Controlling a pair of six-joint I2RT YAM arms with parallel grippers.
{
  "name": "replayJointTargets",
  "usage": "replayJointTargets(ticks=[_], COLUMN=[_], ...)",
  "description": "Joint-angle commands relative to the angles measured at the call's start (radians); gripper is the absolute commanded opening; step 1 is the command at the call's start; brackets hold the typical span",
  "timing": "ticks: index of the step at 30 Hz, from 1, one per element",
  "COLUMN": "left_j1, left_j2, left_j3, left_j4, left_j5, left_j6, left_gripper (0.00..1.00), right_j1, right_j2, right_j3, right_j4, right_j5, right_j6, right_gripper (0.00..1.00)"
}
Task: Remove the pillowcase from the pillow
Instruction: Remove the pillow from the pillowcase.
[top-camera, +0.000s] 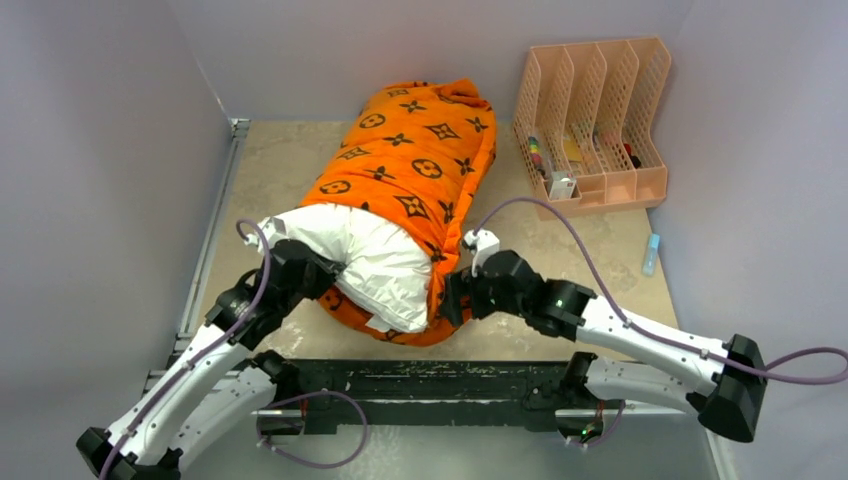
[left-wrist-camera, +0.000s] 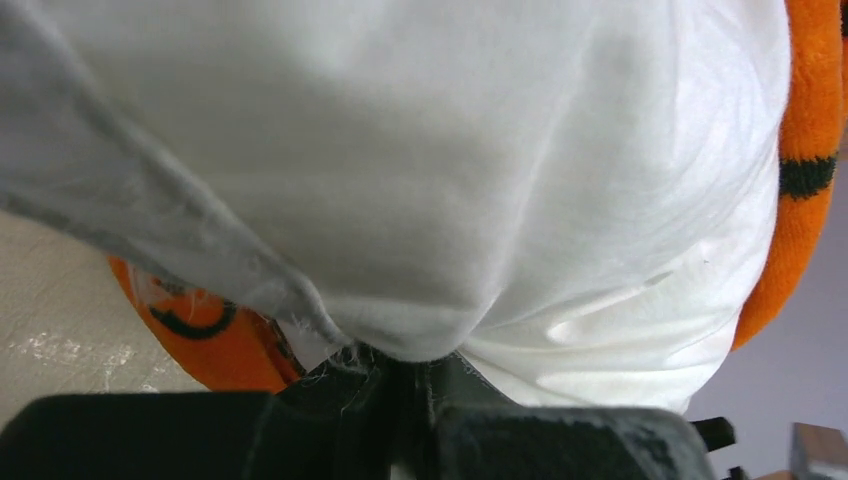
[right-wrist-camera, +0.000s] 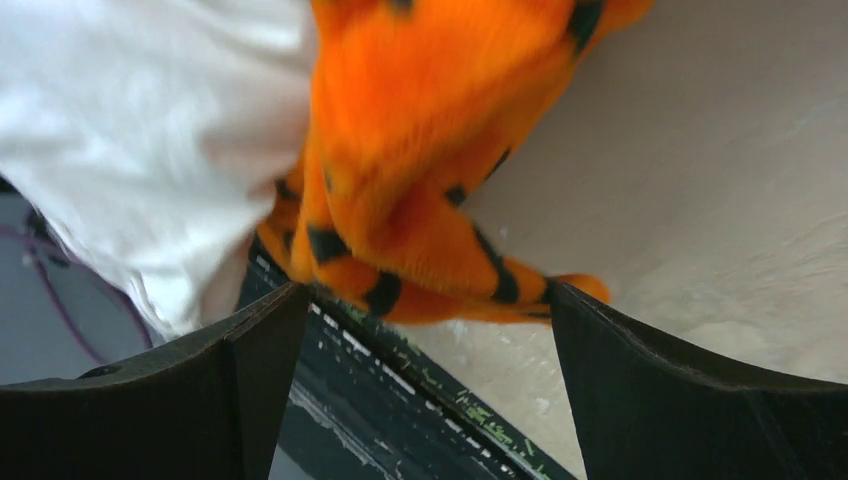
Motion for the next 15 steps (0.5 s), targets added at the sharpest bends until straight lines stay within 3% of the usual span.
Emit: replayJointTargets(ticks=[1, 7, 9, 11, 12, 13, 15], left_j1=[0.004, 0.004, 0.004, 0.004, 0.005, 0.005, 0.006], left_j2=[0.042, 0.048, 0.037, 0.040, 0.048, 0.056, 0.069], left_j3=[0.109, 0.139, 0.149, 0.179, 0.196, 0.216, 0.254], left_j4=[0.088, 0.100, 0.106, 0.096, 0.081, 0.059, 0.008], left_j5=[0.013, 0.012, 0.004, -0.010, -0.020, -0.037, -0.077], left_j6=[0.046, 0.021, 0.014, 0.020, 0.029, 0.032, 0.045], left_gripper=[0.00, 0.00, 0.00, 0.00, 0.00, 0.00, 0.00], right_j1=[0.003, 0.001, -0.021, -0.067, -0.081, -0.089, -0.094], right_j2=[-0.113, -0.005, 0.076, 0.153, 0.187, 0.216, 0.252], right_j3=[-0.163, -0.217, -0.177, -0.152, -0.137, -0.121, -0.080], right_j4=[0.296, 0.601, 0.603, 0.593, 0.552, 0.512, 0.411], right_j5=[-0.190, -0.138, -0.086, -0.039, 0.050, 0.189, 0.476], right_j6=[0.044, -0.084, -0.107, -0.134, -0.146, -0.151, -0.152], right_gripper=[0.93, 0.89, 0.81, 0.48, 0.21, 0.00, 0.00])
